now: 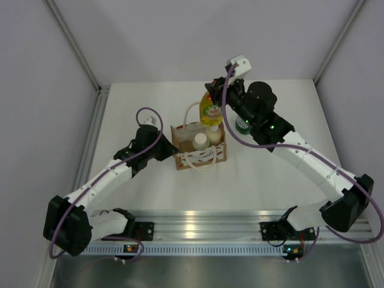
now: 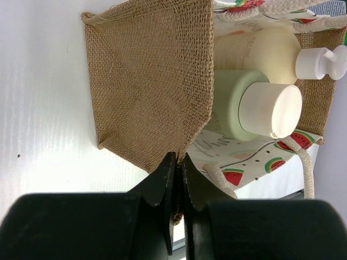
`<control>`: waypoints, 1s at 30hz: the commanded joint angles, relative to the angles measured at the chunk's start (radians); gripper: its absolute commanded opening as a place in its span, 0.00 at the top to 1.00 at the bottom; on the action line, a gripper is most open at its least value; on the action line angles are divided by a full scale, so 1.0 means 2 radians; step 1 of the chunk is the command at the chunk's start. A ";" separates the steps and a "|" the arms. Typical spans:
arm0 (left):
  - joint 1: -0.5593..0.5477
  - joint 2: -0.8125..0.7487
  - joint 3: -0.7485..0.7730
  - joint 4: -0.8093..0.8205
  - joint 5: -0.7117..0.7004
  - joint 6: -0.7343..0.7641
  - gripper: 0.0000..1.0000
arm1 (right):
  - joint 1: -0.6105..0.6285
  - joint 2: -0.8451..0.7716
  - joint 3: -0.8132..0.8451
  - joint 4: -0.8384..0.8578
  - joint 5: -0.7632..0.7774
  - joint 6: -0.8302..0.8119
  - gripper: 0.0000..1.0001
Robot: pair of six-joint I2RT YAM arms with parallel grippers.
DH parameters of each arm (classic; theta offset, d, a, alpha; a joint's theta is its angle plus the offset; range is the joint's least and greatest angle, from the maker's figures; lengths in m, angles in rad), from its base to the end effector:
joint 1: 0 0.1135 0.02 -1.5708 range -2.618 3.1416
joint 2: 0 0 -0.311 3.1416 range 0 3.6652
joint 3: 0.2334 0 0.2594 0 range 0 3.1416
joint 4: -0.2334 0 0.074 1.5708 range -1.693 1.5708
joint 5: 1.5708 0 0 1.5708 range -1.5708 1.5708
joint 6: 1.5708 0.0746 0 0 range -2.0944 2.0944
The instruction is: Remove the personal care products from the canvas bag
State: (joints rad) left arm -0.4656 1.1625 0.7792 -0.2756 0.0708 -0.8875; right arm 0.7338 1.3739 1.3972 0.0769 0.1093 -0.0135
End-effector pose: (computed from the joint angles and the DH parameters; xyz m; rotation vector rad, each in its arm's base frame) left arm 0.2392 -0.1261 0.2693 -0.4530 2.3110 -0.7880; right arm 0.2709 0.2334 0.4992 -0.4595 1.4188 0.5038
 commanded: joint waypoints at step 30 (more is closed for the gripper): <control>0.000 -0.011 0.007 0.015 0.010 0.008 0.92 | -0.296 -0.124 -0.232 0.203 0.074 0.053 1.00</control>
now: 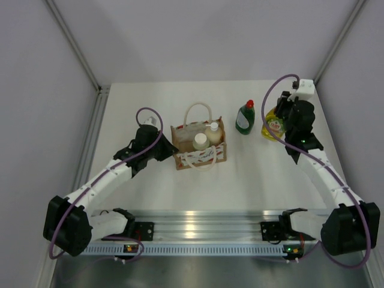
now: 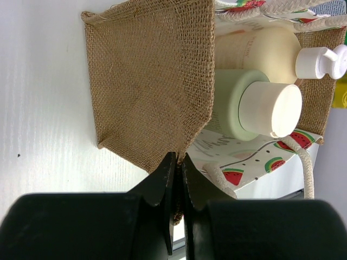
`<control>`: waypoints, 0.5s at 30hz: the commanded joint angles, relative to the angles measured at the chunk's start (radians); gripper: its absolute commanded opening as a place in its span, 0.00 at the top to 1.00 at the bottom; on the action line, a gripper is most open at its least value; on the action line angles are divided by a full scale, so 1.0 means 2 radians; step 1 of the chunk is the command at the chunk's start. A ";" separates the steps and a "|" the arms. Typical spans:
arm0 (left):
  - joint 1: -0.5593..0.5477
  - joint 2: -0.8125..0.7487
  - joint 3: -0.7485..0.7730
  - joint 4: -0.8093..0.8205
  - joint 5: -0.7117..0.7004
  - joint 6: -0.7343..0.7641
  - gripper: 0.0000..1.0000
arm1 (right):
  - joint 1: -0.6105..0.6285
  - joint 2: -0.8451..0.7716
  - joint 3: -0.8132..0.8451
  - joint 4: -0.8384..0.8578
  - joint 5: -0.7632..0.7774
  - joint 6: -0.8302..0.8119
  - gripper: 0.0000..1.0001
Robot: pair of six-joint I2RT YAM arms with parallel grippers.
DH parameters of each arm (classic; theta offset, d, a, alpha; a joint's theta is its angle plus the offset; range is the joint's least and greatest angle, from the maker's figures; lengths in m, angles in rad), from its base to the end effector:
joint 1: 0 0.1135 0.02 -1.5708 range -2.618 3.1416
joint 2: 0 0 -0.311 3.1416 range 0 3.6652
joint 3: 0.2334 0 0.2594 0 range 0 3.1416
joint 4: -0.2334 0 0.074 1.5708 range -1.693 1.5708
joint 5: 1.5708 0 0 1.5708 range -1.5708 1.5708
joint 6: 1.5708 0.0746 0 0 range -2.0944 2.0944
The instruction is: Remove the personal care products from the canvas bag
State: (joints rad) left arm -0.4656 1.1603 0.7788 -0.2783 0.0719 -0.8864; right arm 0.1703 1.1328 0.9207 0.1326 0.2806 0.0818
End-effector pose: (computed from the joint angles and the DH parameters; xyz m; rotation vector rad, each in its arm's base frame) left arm 0.2386 -0.1259 0.2694 -0.4514 2.3124 -0.7881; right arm 0.2919 0.0292 0.3891 0.1406 1.6413 -0.0392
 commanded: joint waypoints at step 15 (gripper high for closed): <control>-0.001 -0.021 0.005 0.016 0.012 0.011 0.92 | -0.051 0.134 -0.007 0.341 -0.074 -0.036 1.00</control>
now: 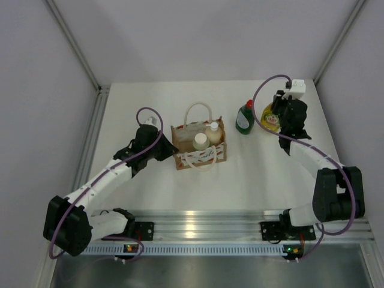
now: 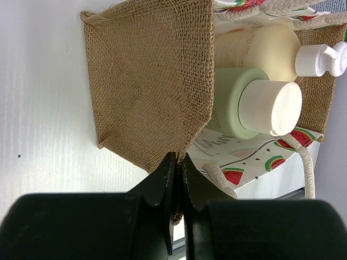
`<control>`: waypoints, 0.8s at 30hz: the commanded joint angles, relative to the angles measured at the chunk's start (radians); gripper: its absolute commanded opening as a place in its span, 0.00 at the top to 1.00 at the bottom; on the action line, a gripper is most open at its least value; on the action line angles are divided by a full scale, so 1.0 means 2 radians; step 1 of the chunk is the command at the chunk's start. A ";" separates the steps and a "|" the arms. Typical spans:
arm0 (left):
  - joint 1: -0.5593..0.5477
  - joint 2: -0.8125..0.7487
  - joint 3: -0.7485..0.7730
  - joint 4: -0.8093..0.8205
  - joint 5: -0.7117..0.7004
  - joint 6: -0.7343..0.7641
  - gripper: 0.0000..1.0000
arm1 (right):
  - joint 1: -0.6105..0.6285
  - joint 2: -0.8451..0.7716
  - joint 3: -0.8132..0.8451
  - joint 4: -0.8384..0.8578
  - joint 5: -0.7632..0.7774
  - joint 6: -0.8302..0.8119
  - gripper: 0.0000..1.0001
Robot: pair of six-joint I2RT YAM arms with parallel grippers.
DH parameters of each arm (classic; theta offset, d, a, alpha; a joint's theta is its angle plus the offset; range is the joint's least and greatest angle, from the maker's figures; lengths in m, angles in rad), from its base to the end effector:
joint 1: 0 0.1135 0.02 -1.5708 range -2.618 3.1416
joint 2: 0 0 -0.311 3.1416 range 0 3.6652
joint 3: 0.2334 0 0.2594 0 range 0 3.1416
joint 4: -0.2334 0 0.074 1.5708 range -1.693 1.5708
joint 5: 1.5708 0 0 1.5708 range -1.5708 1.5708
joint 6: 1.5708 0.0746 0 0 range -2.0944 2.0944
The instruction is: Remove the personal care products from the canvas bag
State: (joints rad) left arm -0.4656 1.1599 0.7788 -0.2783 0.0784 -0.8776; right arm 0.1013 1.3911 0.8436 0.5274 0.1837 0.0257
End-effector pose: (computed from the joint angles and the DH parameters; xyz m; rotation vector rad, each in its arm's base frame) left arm 0.2383 -0.1263 0.2695 -0.4375 2.3151 -0.7907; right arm 0.3580 0.0227 0.3364 0.0831 1.5886 -0.0471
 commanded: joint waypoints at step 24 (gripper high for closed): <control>-0.001 -0.021 0.001 0.016 0.015 0.011 0.88 | -0.026 0.022 0.000 0.159 -0.054 0.011 0.16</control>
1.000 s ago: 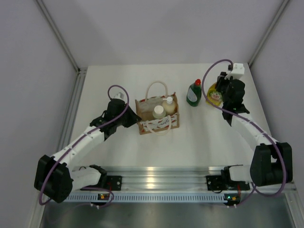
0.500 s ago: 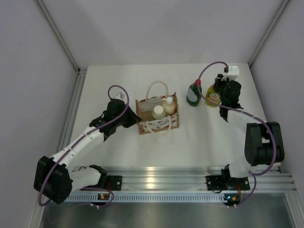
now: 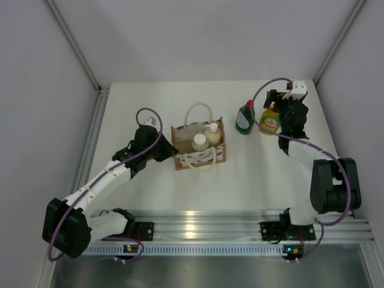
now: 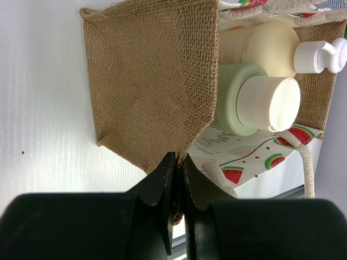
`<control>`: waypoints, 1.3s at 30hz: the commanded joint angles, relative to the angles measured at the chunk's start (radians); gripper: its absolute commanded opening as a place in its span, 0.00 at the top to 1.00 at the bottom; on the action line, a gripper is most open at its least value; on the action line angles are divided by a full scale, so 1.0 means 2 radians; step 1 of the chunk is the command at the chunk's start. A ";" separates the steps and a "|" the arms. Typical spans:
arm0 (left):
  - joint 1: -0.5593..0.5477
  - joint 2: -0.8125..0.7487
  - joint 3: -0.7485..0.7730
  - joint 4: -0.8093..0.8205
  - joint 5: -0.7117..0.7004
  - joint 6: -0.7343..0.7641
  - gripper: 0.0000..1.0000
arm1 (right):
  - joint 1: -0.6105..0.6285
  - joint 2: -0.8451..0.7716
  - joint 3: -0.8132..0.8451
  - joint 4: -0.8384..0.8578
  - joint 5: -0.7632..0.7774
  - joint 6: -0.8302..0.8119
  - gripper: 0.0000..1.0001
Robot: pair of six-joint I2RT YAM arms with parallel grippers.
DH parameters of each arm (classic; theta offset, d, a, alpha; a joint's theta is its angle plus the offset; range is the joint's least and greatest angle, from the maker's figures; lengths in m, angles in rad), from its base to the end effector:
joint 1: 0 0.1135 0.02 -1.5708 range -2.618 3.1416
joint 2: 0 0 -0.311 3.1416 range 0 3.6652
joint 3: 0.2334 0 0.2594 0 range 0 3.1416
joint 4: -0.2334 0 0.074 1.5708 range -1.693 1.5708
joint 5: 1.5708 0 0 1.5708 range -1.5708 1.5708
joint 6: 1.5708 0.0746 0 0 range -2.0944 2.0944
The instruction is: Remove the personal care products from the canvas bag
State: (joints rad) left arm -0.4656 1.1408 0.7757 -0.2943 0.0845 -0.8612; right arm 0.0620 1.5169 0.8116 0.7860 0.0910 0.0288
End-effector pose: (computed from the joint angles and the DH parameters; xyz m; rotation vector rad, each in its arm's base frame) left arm 0.2337 -0.1245 0.2712 -0.4148 2.3181 -0.7890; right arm 0.3818 0.0169 0.3181 0.0488 1.4896 0.0055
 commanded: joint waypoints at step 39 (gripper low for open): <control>0.000 0.026 0.011 0.025 -0.004 0.010 0.71 | 0.263 -0.020 0.118 -0.360 -0.136 -0.043 0.36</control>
State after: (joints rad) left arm -0.4656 1.1873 0.7761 -0.2687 0.0856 -0.8577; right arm 0.5694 1.4624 1.0039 0.0250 -0.2096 -0.0349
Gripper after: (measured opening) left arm 0.295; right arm 0.652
